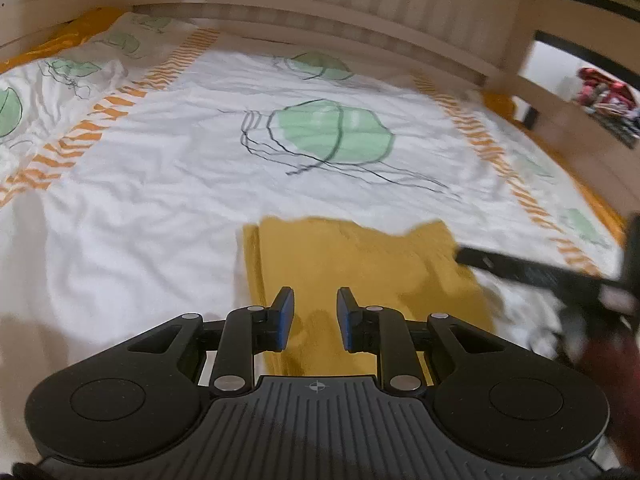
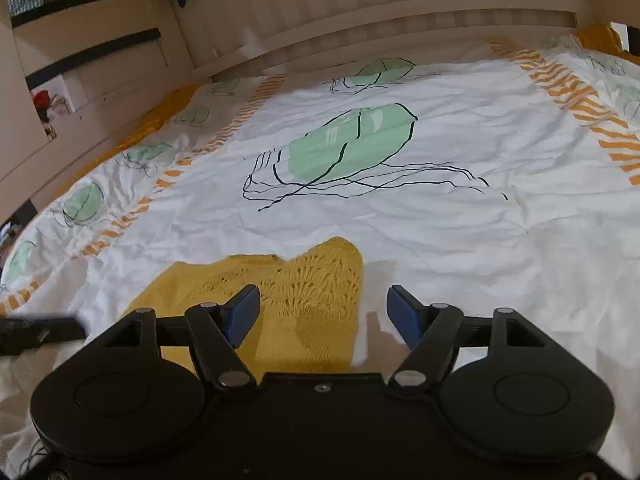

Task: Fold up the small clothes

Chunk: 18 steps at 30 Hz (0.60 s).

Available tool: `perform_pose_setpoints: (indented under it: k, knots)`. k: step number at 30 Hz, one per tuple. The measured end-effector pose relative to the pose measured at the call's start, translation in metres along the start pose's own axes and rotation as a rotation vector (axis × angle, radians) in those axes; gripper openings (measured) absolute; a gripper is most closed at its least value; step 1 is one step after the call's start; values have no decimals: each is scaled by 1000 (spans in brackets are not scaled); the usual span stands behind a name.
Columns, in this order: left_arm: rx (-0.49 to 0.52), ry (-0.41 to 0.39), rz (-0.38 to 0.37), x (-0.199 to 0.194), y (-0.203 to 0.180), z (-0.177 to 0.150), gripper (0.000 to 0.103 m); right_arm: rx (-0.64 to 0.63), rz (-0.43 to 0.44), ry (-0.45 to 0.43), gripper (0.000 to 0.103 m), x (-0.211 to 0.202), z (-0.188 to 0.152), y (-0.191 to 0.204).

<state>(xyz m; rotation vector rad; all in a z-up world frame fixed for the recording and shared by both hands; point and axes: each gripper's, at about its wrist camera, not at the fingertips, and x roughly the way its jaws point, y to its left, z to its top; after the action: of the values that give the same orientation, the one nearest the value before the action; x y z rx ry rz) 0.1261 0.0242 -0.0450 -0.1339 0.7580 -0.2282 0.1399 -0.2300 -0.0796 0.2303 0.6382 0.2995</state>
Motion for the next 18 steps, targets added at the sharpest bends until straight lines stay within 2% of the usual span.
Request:
perform_pose_setpoints:
  k: [8,11,13,15,18]
  knots:
    - [19,-7,57,48,5,16,23,19,1,1,75,13,3,-2]
    - [26,47,141,69,16,8,23,7,-15,30,75,26,4,-3]
    - [-6,64,139,75,28,-3,28,-11,-60,61,79,36,3,-4]
    - [-27,36,136,71,35,-10,36,-14,-124,101,88,48,1,-10]
    - [-46,32,131,66,37,-12,36,11,-134,113,91,55,-3,-16]
